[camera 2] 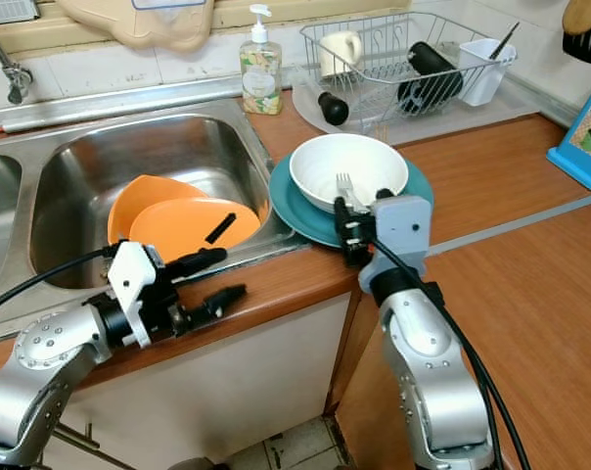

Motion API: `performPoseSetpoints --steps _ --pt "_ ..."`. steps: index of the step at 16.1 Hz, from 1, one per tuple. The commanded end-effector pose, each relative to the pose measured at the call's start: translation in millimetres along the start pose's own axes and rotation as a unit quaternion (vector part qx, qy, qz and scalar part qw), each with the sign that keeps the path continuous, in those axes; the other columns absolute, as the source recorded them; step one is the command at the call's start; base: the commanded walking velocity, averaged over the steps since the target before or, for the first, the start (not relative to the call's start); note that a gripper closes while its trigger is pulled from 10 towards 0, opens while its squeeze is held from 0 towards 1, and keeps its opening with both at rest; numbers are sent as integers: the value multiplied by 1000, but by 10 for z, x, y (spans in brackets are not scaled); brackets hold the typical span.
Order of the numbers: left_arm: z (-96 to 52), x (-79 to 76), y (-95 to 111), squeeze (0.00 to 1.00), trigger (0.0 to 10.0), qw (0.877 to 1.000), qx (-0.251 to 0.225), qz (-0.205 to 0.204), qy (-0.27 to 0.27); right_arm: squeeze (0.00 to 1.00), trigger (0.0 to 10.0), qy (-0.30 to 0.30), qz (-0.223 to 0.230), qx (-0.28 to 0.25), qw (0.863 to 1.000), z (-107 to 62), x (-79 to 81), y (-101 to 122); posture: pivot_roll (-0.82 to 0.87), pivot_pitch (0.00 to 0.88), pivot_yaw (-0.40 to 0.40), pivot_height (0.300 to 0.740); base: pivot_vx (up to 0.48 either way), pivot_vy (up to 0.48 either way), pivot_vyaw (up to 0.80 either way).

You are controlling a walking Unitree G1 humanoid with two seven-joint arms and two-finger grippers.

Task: Kitchen organization

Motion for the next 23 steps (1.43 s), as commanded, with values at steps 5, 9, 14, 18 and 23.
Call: performPoseSetpoints --steps 5,9,14,18,23 --pt "22 -103 -4 396 10000 1000 7 -16 -25 0 0 -9 27 18 999 11 -44 -72 -78 0 47 740 0 0 0" --pt "26 -115 -5 400 10000 999 12 -20 -28 0 0 -14 35 20 999 20 -70 -74 -79 0 49 740 0 0 0" --pt "33 -119 -5 396 10000 999 16 -20 -30 0 0 -15 35 16 999 29 -73 -53 -78 0 49 740 0 0 0" --pt "78 -102 66 396 10000 1000 11 5 -29 0 0 -15 41 -50 998 53 -158 201 -79 0 50 740 0 0 0" --pt "271 39 318 0 10000 991 -2 137 0 0 0 112 35 -119 986 49 -63 518 -76 0 46 740 0 0 0"
Point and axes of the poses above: a point about 5 cm out from each wrist's last joint towards the gripper, its own z axis pointing out of the wrist towards the gripper, its own y axis along the axis of the wrist's last joint, x = y × z, the point moved 2 cm from there along z, pointing out of the wrist towards the gripper, and after that the axes turned 15 degrees about -z, right-handed, at the moved point
